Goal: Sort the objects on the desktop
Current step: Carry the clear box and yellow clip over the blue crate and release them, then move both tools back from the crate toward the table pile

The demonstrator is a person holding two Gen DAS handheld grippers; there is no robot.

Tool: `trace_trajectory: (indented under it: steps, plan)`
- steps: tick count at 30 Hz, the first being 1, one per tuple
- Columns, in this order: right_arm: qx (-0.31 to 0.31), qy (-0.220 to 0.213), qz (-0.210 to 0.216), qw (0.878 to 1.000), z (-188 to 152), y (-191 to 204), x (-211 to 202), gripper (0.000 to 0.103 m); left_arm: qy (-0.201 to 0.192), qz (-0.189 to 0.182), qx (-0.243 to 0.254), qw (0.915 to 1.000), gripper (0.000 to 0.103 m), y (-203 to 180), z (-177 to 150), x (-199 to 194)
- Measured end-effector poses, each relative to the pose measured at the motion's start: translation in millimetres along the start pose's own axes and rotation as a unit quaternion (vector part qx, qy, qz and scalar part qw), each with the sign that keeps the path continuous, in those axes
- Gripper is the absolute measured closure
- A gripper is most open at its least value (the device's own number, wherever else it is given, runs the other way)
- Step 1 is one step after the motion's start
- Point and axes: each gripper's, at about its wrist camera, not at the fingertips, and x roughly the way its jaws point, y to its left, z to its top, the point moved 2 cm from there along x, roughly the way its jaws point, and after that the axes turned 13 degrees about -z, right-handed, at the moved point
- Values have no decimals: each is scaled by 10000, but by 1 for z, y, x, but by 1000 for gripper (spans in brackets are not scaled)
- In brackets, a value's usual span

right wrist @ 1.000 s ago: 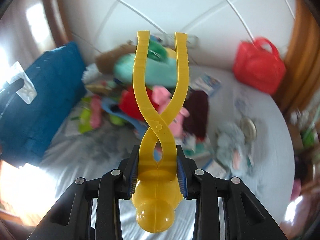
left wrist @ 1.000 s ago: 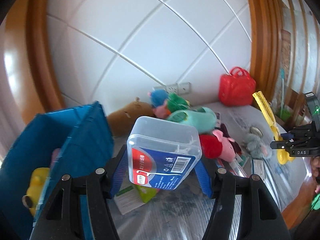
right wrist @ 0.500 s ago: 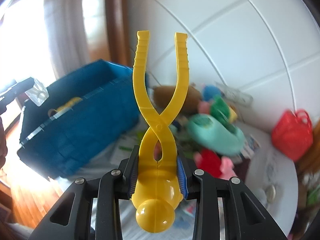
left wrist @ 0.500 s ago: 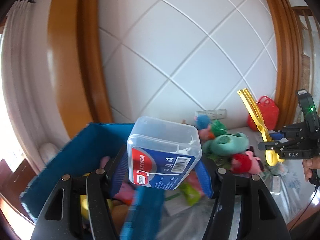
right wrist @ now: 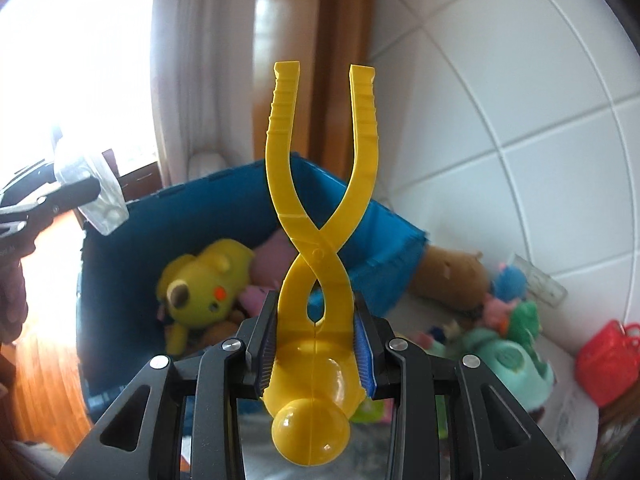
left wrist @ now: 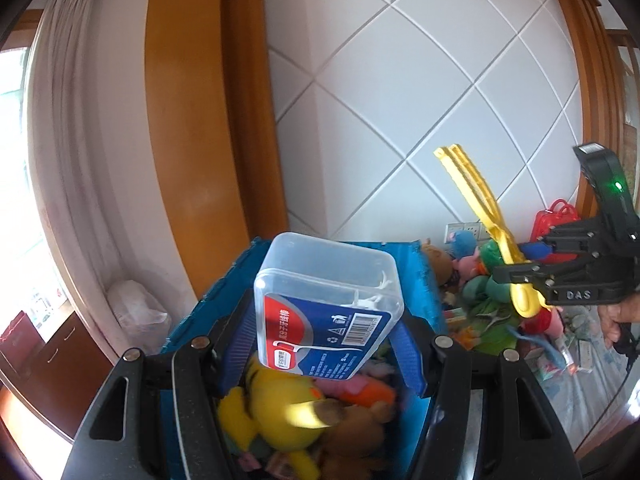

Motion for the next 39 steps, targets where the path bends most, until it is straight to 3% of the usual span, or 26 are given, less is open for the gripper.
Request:
trace_trajectory:
  steps: [11,19,20,22,23,39]
  plan:
    - [-54,252,118,9996,43,59,68,71,148,-95,-101,9998,42,58,-9,6]
    - [-92,372,149,9992,59,74,91,70,207,-112,-36,9997,39,57,-11,15]
    - [-130,434,109,9989,60,76,95,67,251,-69,-31,9997,22,58,-12,17]
    - [-176,482,22,9987,62,80,102,24,341,25,-20,9994,0,59,-15,21]
    - [-180,459,-26,9988,62,81,103,0,363,20,-28,9993,0,60,-16,23]
    - [90,416,13,9991,31,67,78,1,421,-168,-100,9989,0,44,-22,14]
